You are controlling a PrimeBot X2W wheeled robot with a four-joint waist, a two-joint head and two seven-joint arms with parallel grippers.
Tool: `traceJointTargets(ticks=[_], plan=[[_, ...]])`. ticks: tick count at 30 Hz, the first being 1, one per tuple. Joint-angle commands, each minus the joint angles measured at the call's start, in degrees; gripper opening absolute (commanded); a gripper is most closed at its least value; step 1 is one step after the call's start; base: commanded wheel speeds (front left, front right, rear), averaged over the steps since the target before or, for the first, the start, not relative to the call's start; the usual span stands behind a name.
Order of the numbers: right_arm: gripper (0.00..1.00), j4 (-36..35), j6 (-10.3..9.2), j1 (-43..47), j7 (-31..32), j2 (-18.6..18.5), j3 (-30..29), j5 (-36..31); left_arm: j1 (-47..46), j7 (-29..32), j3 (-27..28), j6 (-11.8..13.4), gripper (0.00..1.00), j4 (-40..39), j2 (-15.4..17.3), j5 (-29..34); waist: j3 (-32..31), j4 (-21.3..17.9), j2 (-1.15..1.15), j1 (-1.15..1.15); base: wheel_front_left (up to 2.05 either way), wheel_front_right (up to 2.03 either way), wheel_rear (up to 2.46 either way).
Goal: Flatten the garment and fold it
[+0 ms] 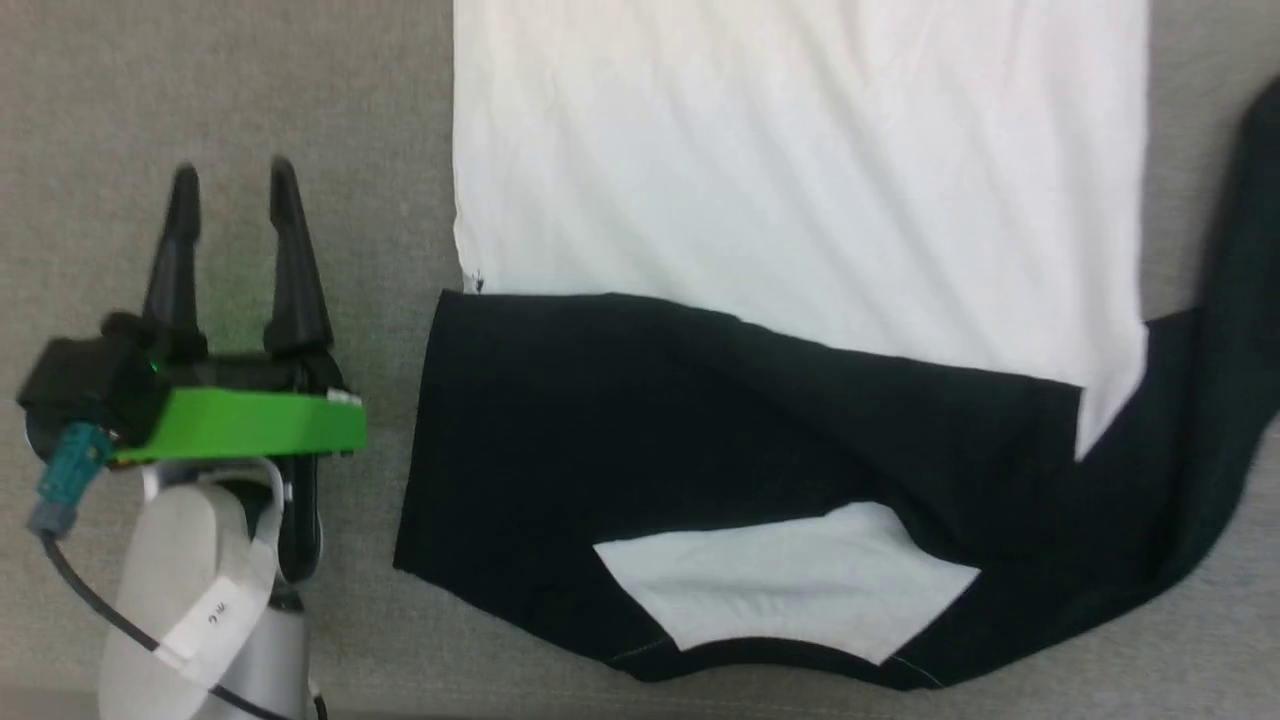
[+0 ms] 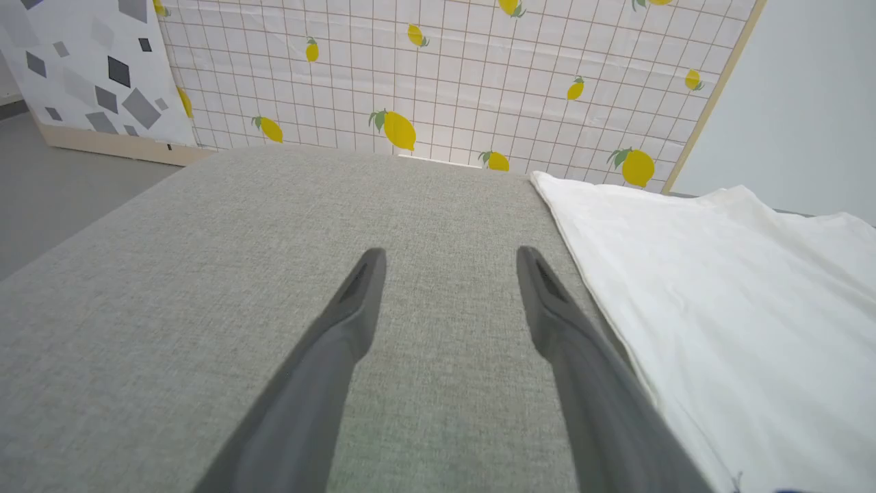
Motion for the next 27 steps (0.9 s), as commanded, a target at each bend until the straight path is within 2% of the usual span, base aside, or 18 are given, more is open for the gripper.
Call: traceJointTargets(ticks=[1, 11, 20, 27], plan=[[0.0, -0.68, -0.09, 2.25, -0.91, -0.49, -0.18, 1.06, 1.51, -0.21, 0.26, -0.35, 1.0, 0.66, -0.07, 0.34, -7.78, -4.2, 0.0, 0.0, 0.0, 0.0, 0.0], [0.0, -8.34, -0.09, 18.18, -2.48, -2.56, -2.74, 2.84, 6.49, -0.11, 0.55, -1.53, 1.0, 4.84, 1.56, -0.14, -16.93, -7.83, 0.0, 0.0, 0.0, 0.0, 0.0], [0.0, -16.8, -0.09, 28.97, -4.66, -3.3, -3.45, 7.69, 9.4, 0.62, -0.38, -1.92, 1.0, 5.71, 1.58, -1.26, -20.79, -8.73, 0.0, 0.0, 0.0, 0.0, 0.0], [0.0, -30.56, -0.09, 35.36, -2.78, -2.15, 1.75, 11.51, 10.68, 0.99, -1.18, -2.04, 1.0, 6.25, 1.43, -1.89, -22.1, -8.7, 0.0, 0.0, 0.0, 0.0, 0.0]])
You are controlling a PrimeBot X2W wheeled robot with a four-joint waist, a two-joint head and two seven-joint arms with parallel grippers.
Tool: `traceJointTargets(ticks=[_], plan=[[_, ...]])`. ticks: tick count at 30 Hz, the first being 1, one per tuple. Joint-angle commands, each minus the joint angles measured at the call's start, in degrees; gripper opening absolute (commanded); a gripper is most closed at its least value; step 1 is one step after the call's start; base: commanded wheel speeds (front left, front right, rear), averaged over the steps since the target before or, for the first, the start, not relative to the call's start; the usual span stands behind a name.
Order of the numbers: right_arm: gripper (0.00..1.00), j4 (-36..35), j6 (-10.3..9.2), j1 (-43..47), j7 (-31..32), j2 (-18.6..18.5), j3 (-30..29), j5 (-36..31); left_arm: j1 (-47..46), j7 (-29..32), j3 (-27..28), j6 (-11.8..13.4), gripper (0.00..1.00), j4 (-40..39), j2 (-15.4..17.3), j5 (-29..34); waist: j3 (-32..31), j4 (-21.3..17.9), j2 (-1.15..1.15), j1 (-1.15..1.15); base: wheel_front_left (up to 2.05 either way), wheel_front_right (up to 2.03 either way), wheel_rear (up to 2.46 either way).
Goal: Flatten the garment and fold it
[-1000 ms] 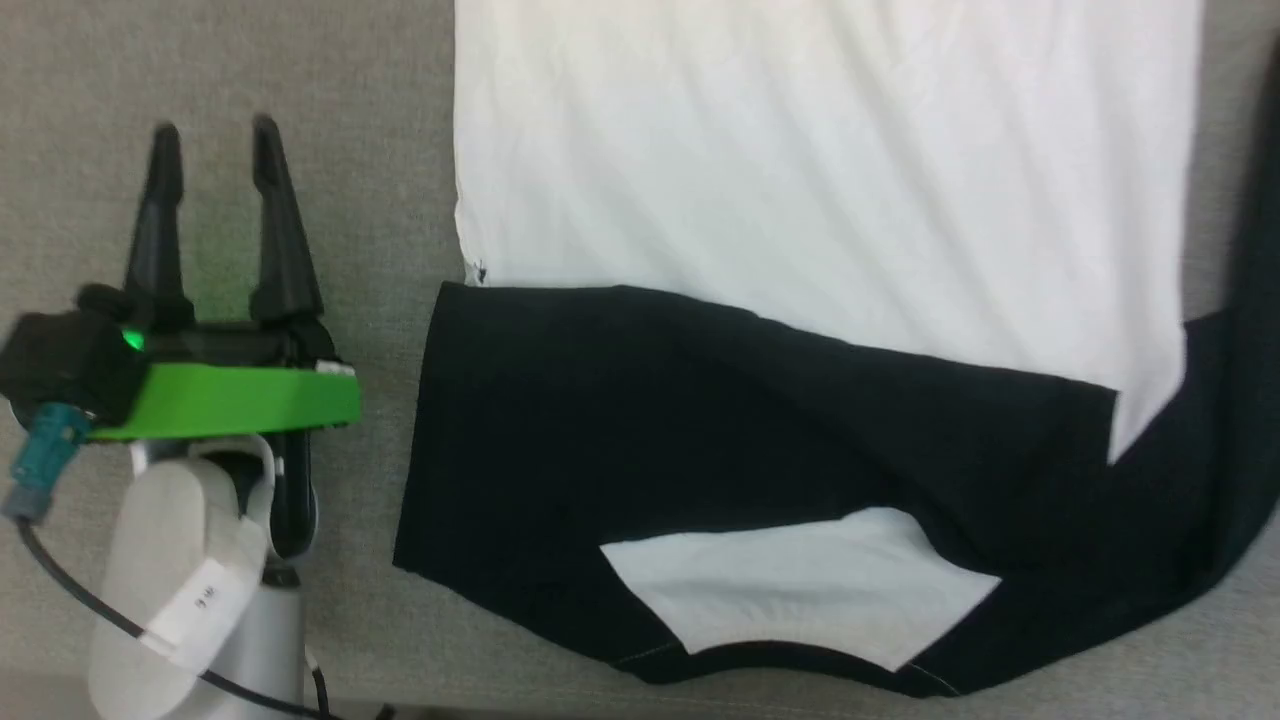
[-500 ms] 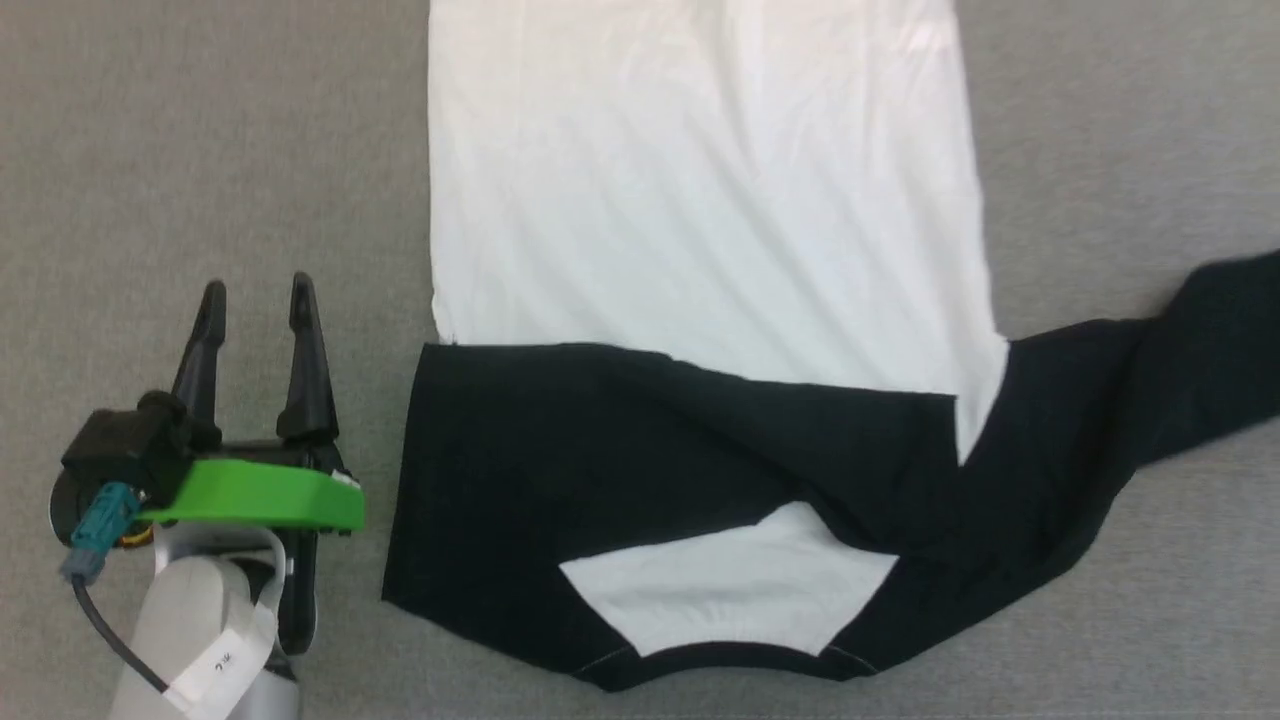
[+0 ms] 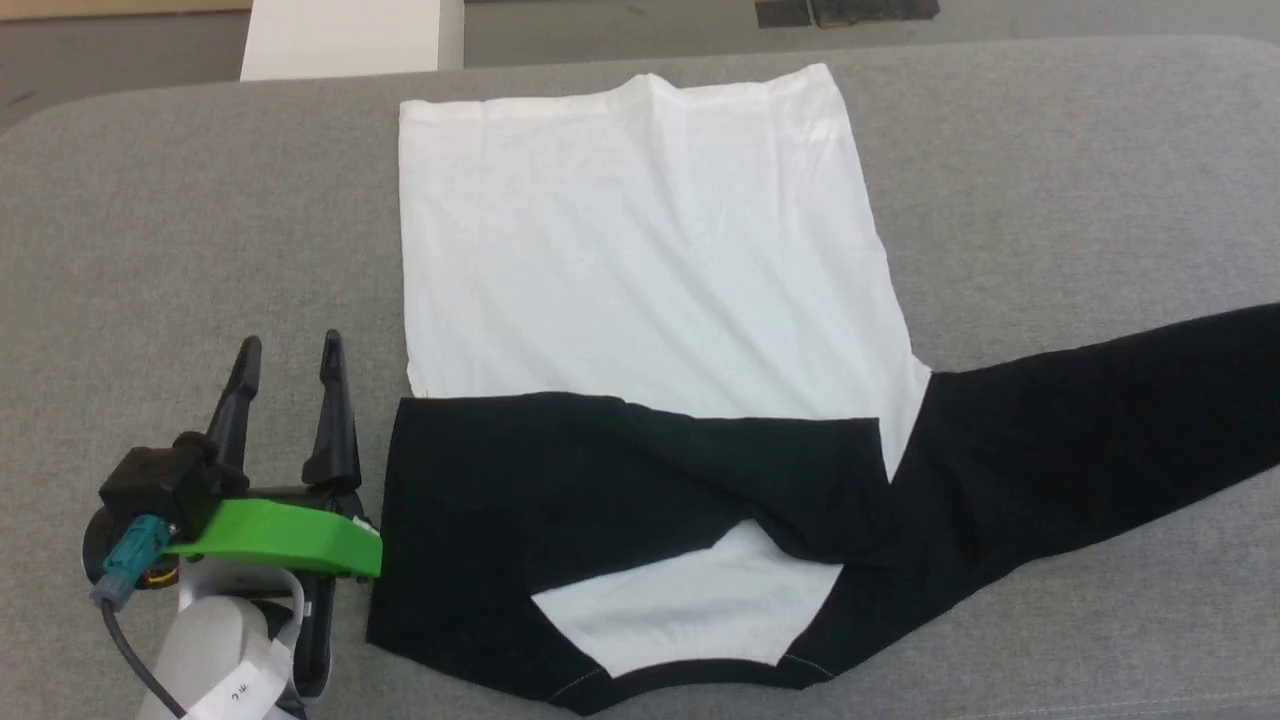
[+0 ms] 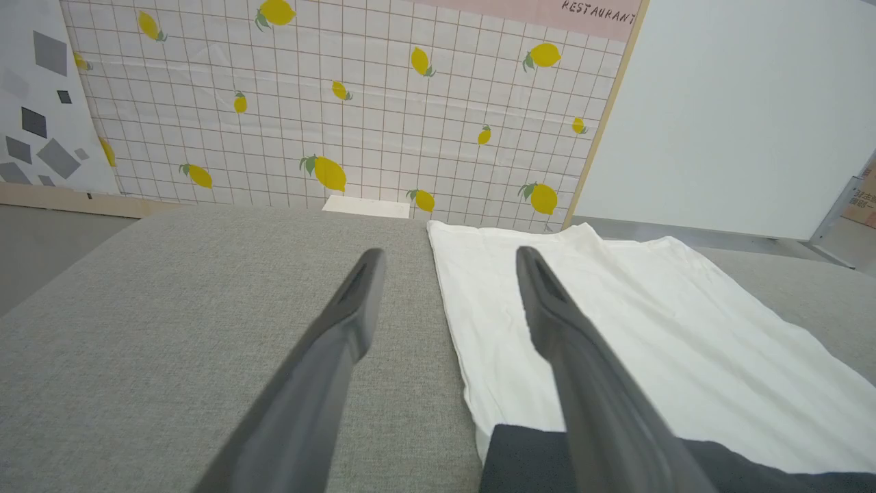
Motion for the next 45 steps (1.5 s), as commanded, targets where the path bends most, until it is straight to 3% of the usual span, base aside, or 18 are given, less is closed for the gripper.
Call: traceJointTargets(ticks=[1, 6, 9, 16, 21, 26, 37, 44, 45], plan=[[0.0, -3.59, -0.09, 1.13, 1.1, 1.19, 2.02, 0.65, 1.05, 0.16, -0.26, -0.36, 1.0, 0.23, 0.2, -0.73, -0.58, -0.21, 0.0, 0.01, 0.0, 0.0, 0.0], [0.0, -16.13, -0.09, 2.02, 5.79, 3.62, 11.23, 0.35, 0.73, 0.29, -0.91, -0.44, 1.0, 0.63, 0.38, -0.73, -0.65, 0.13, 0.0, 0.01, 0.0, 0.0, 0.0], [0.0, -22.21, -0.09, 1.19, 9.67, 4.54, 19.91, -0.73, -0.13, 0.3, -1.44, -0.51, 1.0, 0.79, 0.33, -0.78, -0.27, 0.72, 0.0, 0.01, 0.0, 0.0, 0.0], [0.0, -25.13, -0.09, -5.02, 14.26, 7.39, 41.29, -5.56, -2.21, 0.05, -2.28, -0.56, 1.0, 1.51, -0.12, -1.01, 0.77, 2.68, 0.0, 0.01, 0.0, 0.0, 0.0], [0.0, -18.6, -0.09, -8.42, 13.76, 10.03, 53.57, -6.59, -3.12, -0.24, -2.52, -0.63, 1.0, 2.33, -0.4, -1.4, 1.65, 4.55, 0.0, 0.01, 0.0, 0.0, 0.0], [0.0, -9.31, -0.09, -10.82, 10.81, 13.7, 61.66, -5.88, -3.59, -0.54, -2.32, -0.69, 1.0, 2.94, -0.43, -1.77, 2.58, 6.0, 0.0, 0.01, 0.0, 0.0, 0.0], [0.0, 15.44, -0.09, -15.75, 1.83, 19.15, 72.81, -1.05, -5.12, -1.01, -2.38, -1.01, 1.0, 4.07, -1.03, -2.05, 4.97, 8.02, 0.0, 0.01, 0.0, 0.0, 0.0], [0.0, 25.52, -0.09, -17.47, 1.06, 20.55, 76.6, 3.9, -5.64, -1.11, -2.54, -1.22, 1.0, 4.77, -1.46, -1.8, 5.26, 8.49, 0.0, 0.01, 0.0, 0.0, 0.0], [0.2, 26.11, -0.09, -17.54, 1.0, 20.72, 76.74, 4.99, -5.6, -1.12, -2.56, -1.25, 1.0, 4.92, -1.47, -1.74, 5.09, 8.43, 0.0, 0.01, 0.0, 0.0, 0.0]])
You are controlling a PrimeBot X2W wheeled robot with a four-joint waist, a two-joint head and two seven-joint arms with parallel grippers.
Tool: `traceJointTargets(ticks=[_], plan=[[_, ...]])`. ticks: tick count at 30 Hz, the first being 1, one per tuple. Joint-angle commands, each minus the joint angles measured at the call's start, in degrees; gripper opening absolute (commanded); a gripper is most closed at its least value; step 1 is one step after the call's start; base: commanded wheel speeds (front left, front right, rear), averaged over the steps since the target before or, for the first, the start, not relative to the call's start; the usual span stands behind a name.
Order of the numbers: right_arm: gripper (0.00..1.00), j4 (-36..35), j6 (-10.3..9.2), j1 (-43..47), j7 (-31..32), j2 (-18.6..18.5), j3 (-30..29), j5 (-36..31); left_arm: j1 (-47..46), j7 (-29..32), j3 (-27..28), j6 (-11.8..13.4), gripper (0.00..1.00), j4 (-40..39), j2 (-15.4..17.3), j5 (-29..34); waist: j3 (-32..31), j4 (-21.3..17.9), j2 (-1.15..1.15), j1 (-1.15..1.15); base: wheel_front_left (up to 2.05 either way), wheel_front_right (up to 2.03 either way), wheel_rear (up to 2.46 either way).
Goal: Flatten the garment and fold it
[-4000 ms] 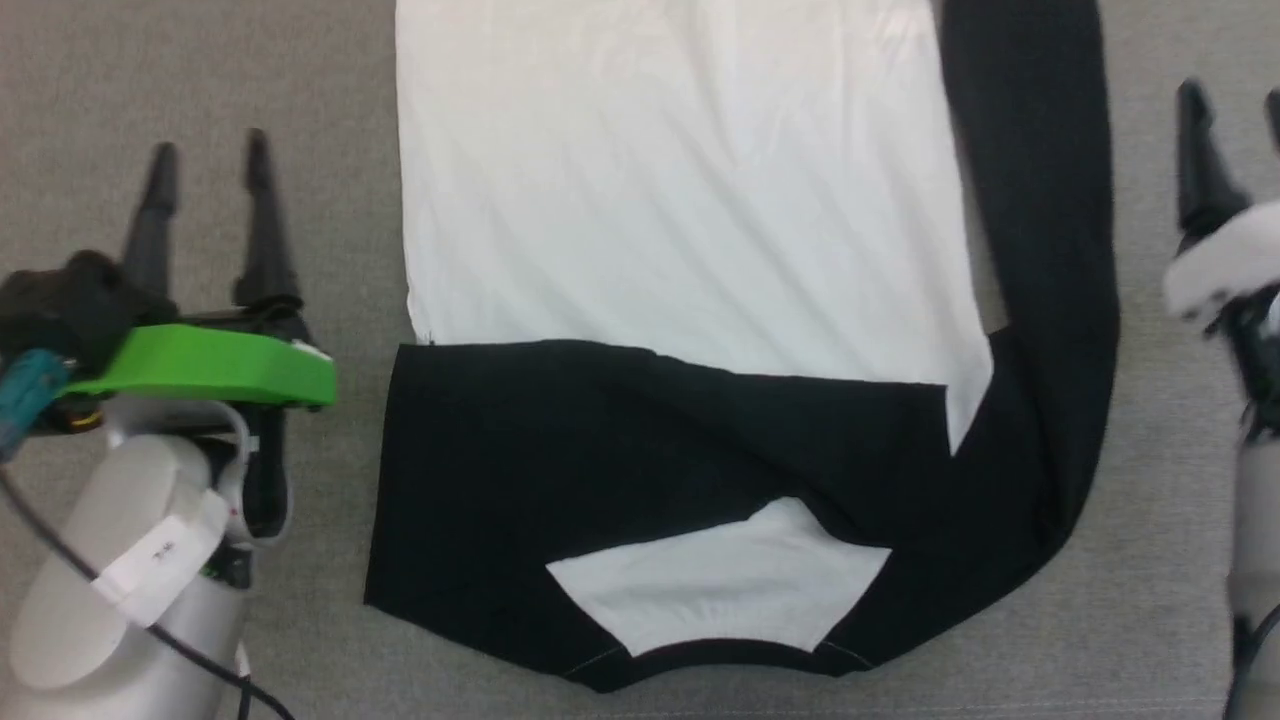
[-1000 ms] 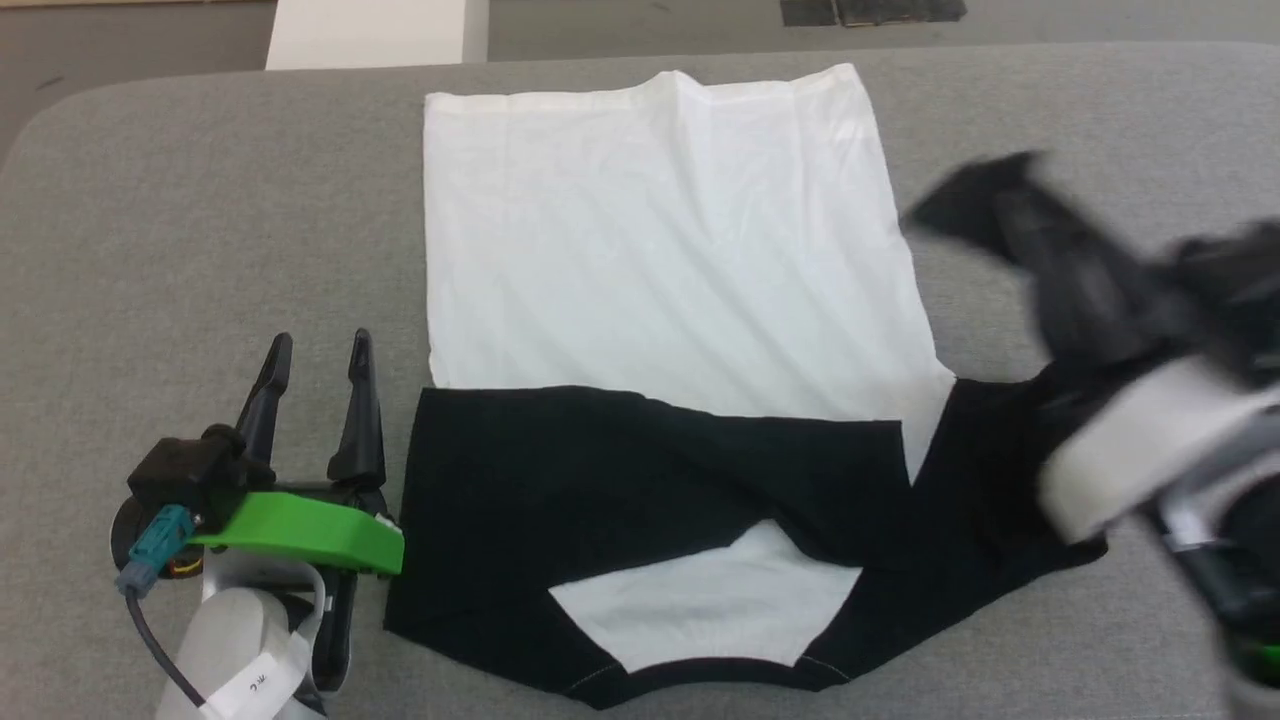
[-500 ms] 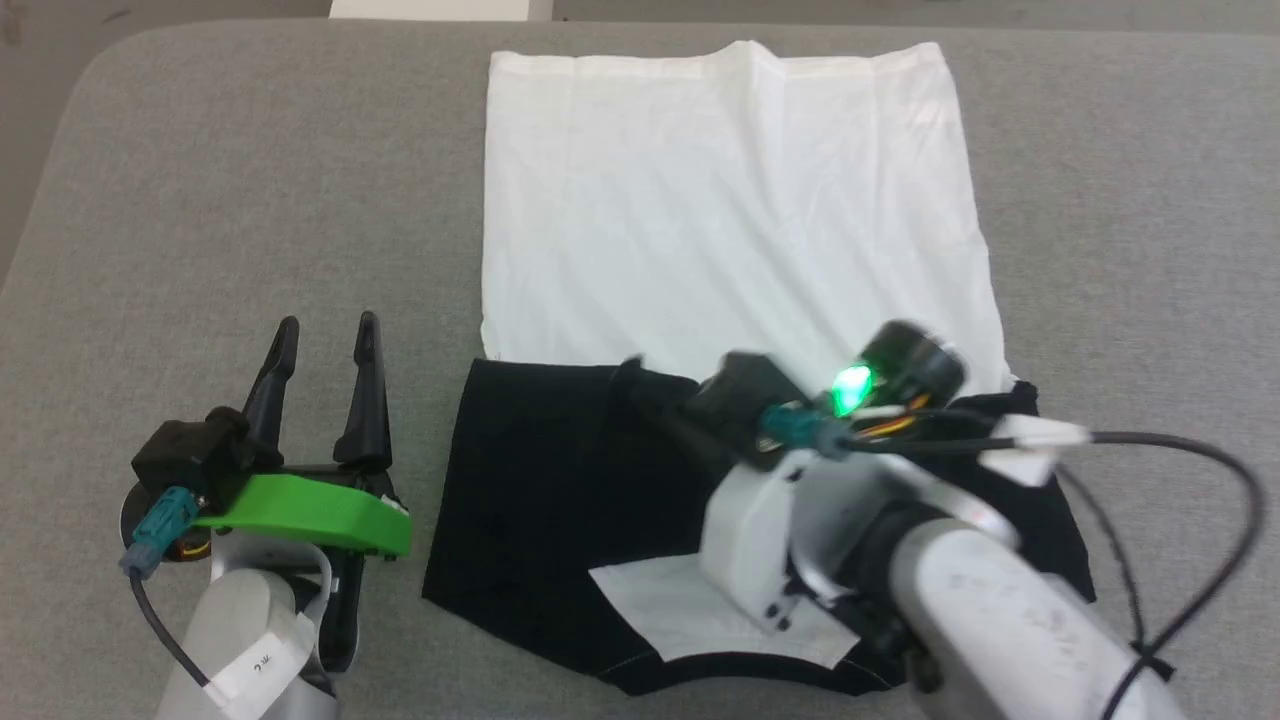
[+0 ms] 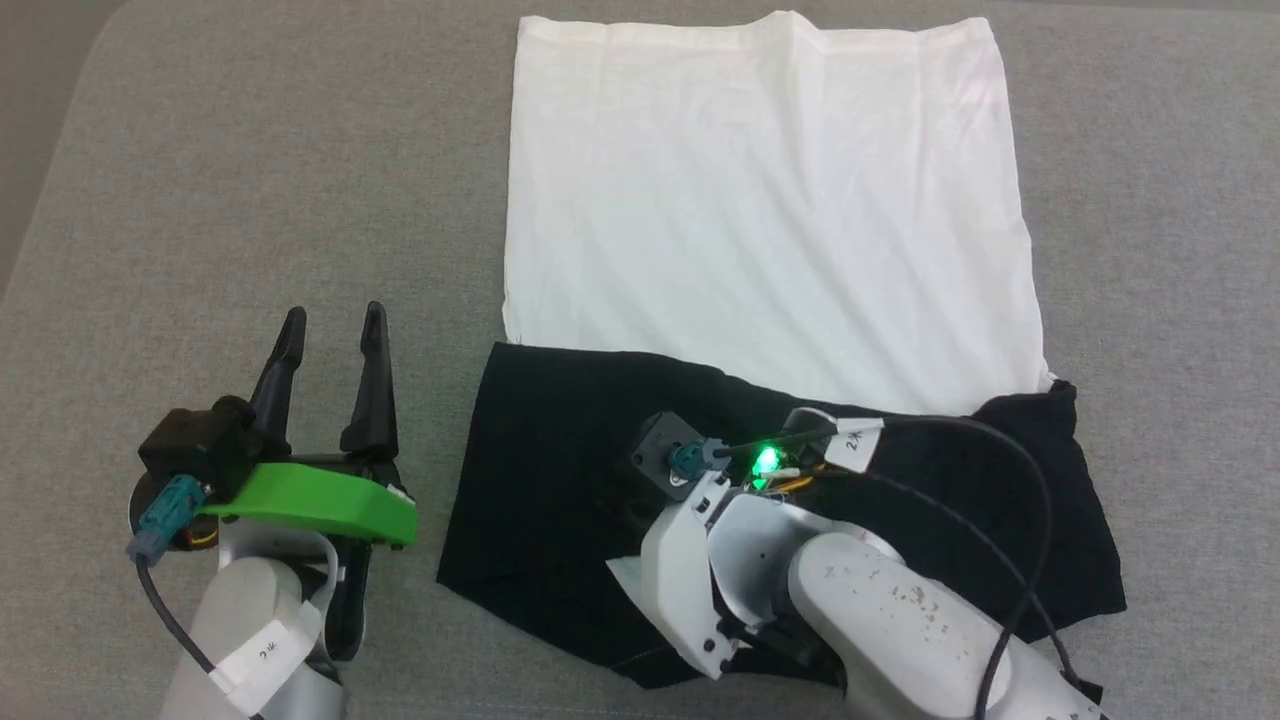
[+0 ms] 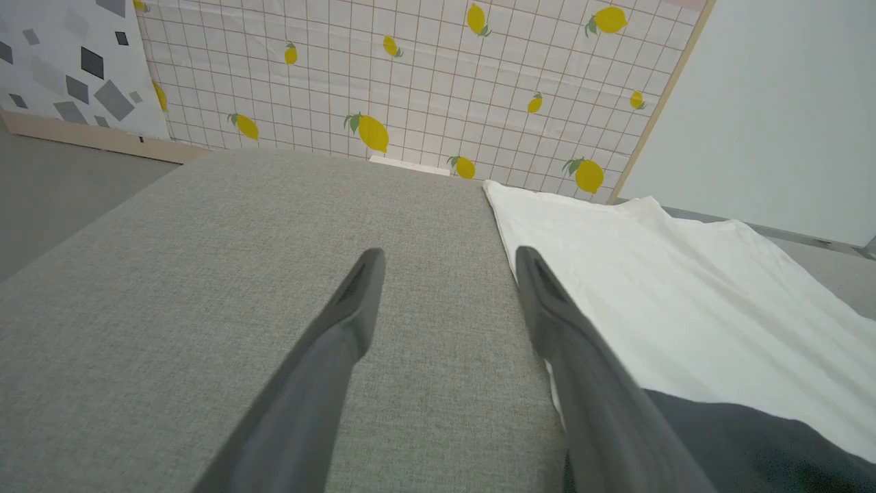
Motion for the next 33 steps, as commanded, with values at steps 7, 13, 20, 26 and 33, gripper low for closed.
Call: traceJointTargets(ticks=[7, 13, 20, 26, 33], plan=[[1.0, -3.7, -0.09, -0.5, -6.92, 0.58, -5.37, 4.7, 0.05, -0.5, 0.46, -0.47, 1.0, 0.35, -0.23, 0.64, -1.82, -1.15, 0.0, 0.0, 0.0, 0.0, 0.0], [1.0, -13.48, -0.09, 3.74, -15.57, 0.32, -19.4, 2.72, 1.39, -0.5, 0.5, -0.56, 1.0, 0.42, 0.2, 0.94, -3.71, -3.11, 0.0, 0.0, 0.0, 0.0, 0.0], [1.0, -23.71, -0.09, 13.44, -20.36, 0.75, -36.82, -3.99, -0.47, 0.37, -1.04, -0.86, 1.0, -0.02, 1.89, 1.1, -3.36, -5.57, 0.0, 0.0, 0.0, 0.0, 0.0], [1.0, -26.95, -0.09, 18.14, -24.13, 1.5, -45.15, -9.06, -9.64, 6.33, -3.65, -1.33, 1.0, -1.11, 7.0, -0.61, 2.1, -8.66, 0.0, 0.0, 0.0, 0.0, 0.0], [1.0, -27.26, -0.09, 17.24, -27.15, 2.16, -46.45, -8.51, -26.29, 21.69, -7.76, -1.46, 1.0, -1.55, 17.2, -6.14, 11.24, -13.72, 0.0, 0.0, 0.0, 0.0, 0.0]])
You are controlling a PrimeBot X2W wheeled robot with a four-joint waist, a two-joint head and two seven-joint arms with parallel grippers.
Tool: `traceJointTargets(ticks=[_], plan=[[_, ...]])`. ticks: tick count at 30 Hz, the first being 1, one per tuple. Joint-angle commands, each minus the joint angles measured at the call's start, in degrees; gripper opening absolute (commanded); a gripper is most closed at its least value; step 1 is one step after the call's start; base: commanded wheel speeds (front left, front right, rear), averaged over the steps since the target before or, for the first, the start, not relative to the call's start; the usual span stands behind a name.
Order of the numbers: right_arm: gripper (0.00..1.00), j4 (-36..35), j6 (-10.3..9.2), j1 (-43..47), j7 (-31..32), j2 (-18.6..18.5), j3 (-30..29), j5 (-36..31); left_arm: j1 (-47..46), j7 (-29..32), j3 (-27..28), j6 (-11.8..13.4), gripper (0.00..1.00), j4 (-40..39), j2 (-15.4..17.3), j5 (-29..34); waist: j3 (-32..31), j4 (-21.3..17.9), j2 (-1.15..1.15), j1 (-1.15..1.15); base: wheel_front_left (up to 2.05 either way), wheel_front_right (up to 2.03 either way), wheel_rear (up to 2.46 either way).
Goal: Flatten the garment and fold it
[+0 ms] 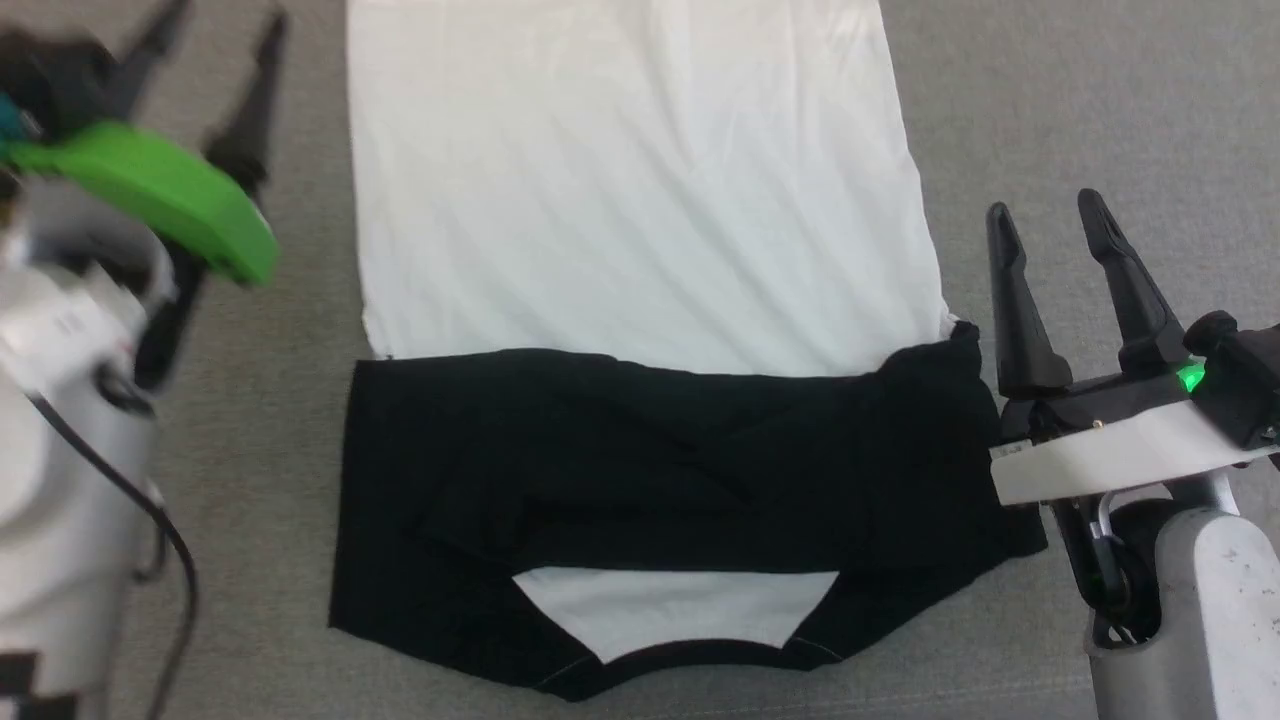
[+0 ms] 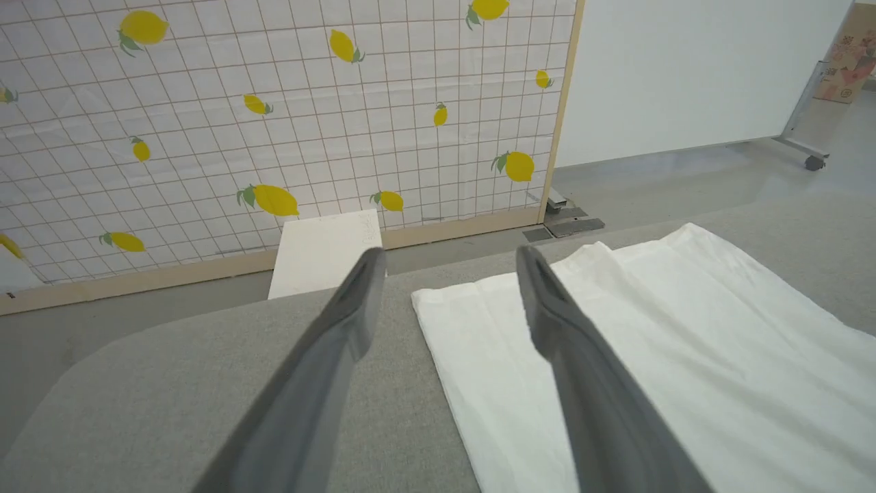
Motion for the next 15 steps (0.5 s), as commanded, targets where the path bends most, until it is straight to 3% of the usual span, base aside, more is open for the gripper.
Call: traceJointTargets(ticks=[1, 8, 9, 15], plan=[[1.0, -0.17, -0.08, -0.82, -0.88, 0.17, -0.1, 0.56, -3.25, 2.52, 0.0, -0.38, 1.0, 0.28, 1.45, -1.21, 7.42, -5.34, 0.0, 0.0, 0.0, 0.0, 0.0], [1.0, 0.44, -0.08, -2.61, -4.4, 0.26, 1.22, 4.92, -18.18, 21.77, 0.33, 1.02, 1.0, 3.25, 7.15, -2.97, 15.07, -10.02, 0.0, 0.0, 0.0, 0.0, 0.0], [1.0, 0.99, -0.08, -3.31, -5.76, 0.27, 2.23, 6.09, -22.59, 28.98, 0.65, 2.72, 1.0, 3.84, 8.72, -3.39, 17.4, -11.91, 0.0, 0.0, 0.0, 0.0, 0.0], [1.0, 1.97, -0.08, -4.23, -7.99, 0.27, 3.84, 8.14, -27.39, 39.97, 1.69, 7.1, 1.0, 3.0, 9.86, -4.94, 20.95, -14.77, 0.0, 0.0, 0.0, 0.0, 0.0]])
